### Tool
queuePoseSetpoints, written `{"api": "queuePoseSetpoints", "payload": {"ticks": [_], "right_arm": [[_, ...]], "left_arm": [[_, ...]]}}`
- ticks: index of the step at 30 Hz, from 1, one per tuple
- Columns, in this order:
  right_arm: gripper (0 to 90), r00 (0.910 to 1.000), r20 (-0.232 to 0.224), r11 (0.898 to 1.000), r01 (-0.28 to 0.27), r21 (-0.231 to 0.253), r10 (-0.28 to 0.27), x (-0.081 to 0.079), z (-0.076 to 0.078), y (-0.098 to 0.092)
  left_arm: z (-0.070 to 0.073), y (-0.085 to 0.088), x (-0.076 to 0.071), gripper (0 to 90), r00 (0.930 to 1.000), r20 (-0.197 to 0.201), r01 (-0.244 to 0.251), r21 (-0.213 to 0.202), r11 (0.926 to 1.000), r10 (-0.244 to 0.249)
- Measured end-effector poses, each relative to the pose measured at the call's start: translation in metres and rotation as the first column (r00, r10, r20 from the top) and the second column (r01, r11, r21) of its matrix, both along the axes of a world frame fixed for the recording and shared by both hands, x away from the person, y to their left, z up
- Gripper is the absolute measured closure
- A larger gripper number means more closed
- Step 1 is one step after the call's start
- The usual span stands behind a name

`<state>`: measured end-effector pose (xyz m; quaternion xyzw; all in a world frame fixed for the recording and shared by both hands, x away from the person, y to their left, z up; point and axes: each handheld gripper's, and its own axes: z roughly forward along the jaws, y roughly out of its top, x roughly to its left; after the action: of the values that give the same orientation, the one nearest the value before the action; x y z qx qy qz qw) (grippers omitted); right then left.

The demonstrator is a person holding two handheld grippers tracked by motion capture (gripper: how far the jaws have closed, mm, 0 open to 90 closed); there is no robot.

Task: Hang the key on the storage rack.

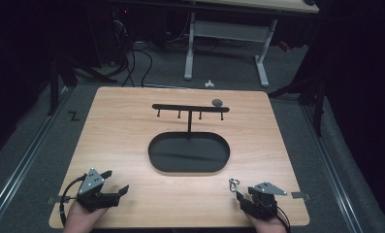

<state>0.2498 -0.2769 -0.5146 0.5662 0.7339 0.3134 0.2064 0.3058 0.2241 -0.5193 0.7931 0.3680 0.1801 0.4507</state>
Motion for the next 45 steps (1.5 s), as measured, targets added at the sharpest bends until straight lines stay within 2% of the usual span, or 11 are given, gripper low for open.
{"api": "queuePoseSetpoints", "payload": {"ticks": [5, 10, 16, 23, 30, 33, 34, 35, 39, 43, 45], "right_arm": [[53.1, 0.9996, -0.025, 1.000, -0.015, -0.009, 0.014, 0.002, 0.005, 0.000], [55.9, 0.9966, -0.082, 0.999, -0.014, -0.033, 0.011, 0.006, 0.010, 0.000], [51.6, 0.9871, -0.155, 0.996, -0.053, -0.076, 0.041, 0.009, 0.018, 0.004], [49.2, 0.9630, -0.262, 0.991, -0.090, -0.094, 0.063, 0.017, 0.019, 0.012], [49.4, 0.9509, -0.304, 0.988, -0.096, -0.118, 0.056, 0.023, 0.021, 0.018], [49.4, 0.9321, -0.355, 0.986, -0.119, -0.118, 0.070, 0.028, 0.021, 0.022], [49.4, 0.9321, -0.355, 0.986, -0.119, -0.118, 0.070, 0.028, 0.021, 0.022], [49.4, 0.9249, -0.374, 0.985, -0.123, -0.123, 0.069, 0.029, 0.021, 0.024], [49.4, 0.9112, -0.407, 0.980, -0.134, -0.146, 0.064, 0.035, 0.024, 0.029], [47.5, 0.9036, -0.425, 0.978, -0.135, -0.161, 0.055, 0.043, 0.028, 0.033], [47.3, 0.8937, -0.446, 0.978, -0.135, -0.156, 0.052, 0.046, 0.029, 0.034]], "left_arm": [[0.001, -0.002, 0.001, 15.5, 0.9999, 0.013, 0.001, -0.011, 0.9999, -0.001], [0.003, -0.002, 0.005, 15.5, 0.9999, 0.017, -0.002, -0.037, 0.9993, 0.003], [0.003, -0.003, 0.006, 15.6, 0.9998, 0.018, 0.008, -0.038, 0.9993, -0.008], [0.004, -0.003, 0.006, 15.6, 0.9998, 0.018, 0.012, -0.045, 0.9989, -0.012], [0.004, -0.002, 0.005, 15.6, 0.9997, 0.017, 0.015, -0.055, 0.9984, -0.014], [0.004, -0.002, 0.005, 15.7, 0.9997, 0.014, 0.019, -0.056, 0.9982, -0.018], [0.004, -0.003, 0.005, 15.7, 0.9997, 0.014, 0.020, -0.058, 0.9981, -0.019], [0.004, -0.003, 0.005, 15.7, 0.9997, 0.014, 0.021, -0.056, 0.9982, -0.021], [0.005, -0.002, 0.006, 15.7, 0.9997, 0.018, 0.019, -0.061, 0.9980, -0.018], [0.005, -0.002, 0.006, 15.7, 0.9997, 0.017, 0.020, -0.061, 0.9980, -0.019], [0.005, -0.002, 0.006, 15.7, 0.9997, 0.017, 0.021, -0.062, 0.9979, -0.020]]}}
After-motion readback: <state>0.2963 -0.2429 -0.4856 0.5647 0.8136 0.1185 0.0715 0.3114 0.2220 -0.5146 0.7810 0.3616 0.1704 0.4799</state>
